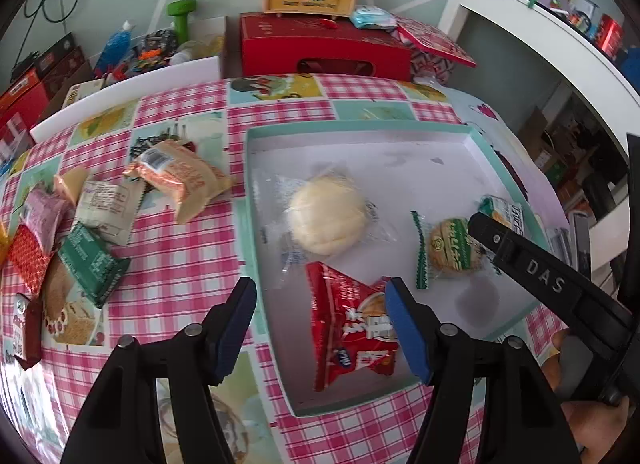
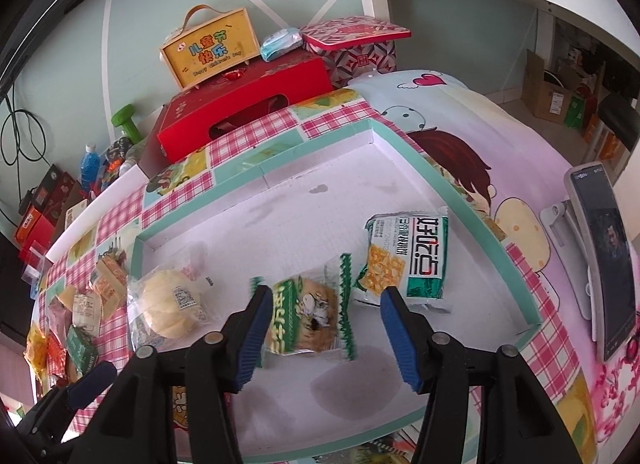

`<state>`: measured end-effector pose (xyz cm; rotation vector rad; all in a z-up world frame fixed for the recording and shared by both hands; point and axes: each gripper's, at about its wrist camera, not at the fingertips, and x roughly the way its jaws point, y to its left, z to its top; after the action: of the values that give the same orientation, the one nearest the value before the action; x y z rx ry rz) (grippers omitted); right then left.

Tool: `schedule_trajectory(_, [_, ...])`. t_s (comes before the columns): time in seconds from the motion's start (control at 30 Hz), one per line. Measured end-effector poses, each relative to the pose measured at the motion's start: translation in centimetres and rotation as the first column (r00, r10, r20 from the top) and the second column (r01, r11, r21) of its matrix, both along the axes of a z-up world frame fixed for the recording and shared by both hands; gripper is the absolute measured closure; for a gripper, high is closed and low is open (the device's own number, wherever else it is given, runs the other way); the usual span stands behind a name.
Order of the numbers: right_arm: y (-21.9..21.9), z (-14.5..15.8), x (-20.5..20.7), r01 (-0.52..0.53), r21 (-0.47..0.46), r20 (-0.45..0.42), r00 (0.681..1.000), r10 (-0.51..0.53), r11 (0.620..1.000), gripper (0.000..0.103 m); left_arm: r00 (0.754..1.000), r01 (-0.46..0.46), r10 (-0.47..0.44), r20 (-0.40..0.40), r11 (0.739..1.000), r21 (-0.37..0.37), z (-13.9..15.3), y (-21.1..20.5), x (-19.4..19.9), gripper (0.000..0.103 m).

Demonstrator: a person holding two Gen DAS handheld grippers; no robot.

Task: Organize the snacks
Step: 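Withdraw both tools from the tray toward the remaining snack pile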

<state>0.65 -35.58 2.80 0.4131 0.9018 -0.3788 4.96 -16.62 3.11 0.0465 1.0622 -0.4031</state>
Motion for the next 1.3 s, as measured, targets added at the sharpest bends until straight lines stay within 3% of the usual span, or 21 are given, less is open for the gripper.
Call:
schedule_trajectory(0.07, [0.1, -0.1, 0.1, -0.006, 0.001, 0.005, 1.0, 0.006, 1.0, 0.014, 0.998, -0.065, 0.065, 0.008, 0.998, 0.02, 0.1, 0.9, 0.4, 0.008])
schedule_trajectory(0.23, [0.8, -0.2, 0.4, -0.037, -0.018, -0.003, 0.999, 0.037, 0.999, 0.0, 0.974, -0.223, 0.22, 0.051, 0.972, 0.068, 0.3, 3.7, 1.2, 0.008])
schedule_trajectory(0.37, [1.6, 0.0, 0.6, -0.06, -0.045, 0.008, 0.998, 0.06, 0.997, 0.0, 0.943, -0.332, 0.327, 0.067, 0.941, 0.069, 0.4, 5.9, 1.7, 0.002])
schedule_trajectory(0.53, [2.1, 0.4, 0.6, -0.066, -0.062, 0.024, 0.997, 0.068, 0.996, 0.0, 0.916, -0.397, 0.392, 0.079, 0.915, 0.064, 0.6, 7.8, 2.0, 0.002])
schedule_trajectory(0.93, [3.3, 1.0, 0.7, -0.101, -0.031, 0.061, 0.993, 0.103, 0.994, 0.0, 0.903, -0.426, 0.422, 0.076, 0.903, 0.052, 0.7, 9.6, 1.9, 0.002])
schedule_trajectory(1.3, [8.4, 2.5, 1.9, -0.248, -0.056, 0.092, 0.963, 0.253, 0.967, 0.0, 0.877, -0.478, 0.48, 0.003, 0.873, 0.093, 0.3, 13.5, 2.3, 0.002])
